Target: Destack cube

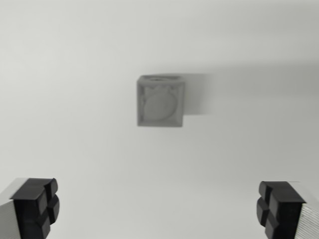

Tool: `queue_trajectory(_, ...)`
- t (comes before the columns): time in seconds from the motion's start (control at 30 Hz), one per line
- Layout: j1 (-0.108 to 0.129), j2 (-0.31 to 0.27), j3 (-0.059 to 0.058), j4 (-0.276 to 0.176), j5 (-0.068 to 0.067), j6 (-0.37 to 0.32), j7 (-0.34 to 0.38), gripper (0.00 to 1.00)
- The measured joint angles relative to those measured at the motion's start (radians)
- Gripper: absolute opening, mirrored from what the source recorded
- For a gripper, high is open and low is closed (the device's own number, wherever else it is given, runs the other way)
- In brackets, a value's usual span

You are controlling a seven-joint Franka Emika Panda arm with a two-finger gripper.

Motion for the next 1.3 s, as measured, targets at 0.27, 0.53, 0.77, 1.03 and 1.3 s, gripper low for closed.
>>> queue_trajectory(0.27, 0.000, -0.047, 0.001, 0.032, -0.015, -0.077, 0.011, 1.00)
queue_trajectory(0.53, 0.000, -0.077, 0.003, 0.060, -0.023, -0.135, 0.018, 1.00)
queue_trajectory(0.77, 0.000, -0.094, 0.005, 0.080, -0.027, -0.172, 0.021, 1.00)
queue_trajectory(1.03, 0.000, -0.101, 0.006, 0.091, -0.028, -0.190, 0.023, 1.00)
queue_trajectory(1.3, 0.000, -0.099, 0.006, 0.091, -0.028, -0.190, 0.023, 1.00)
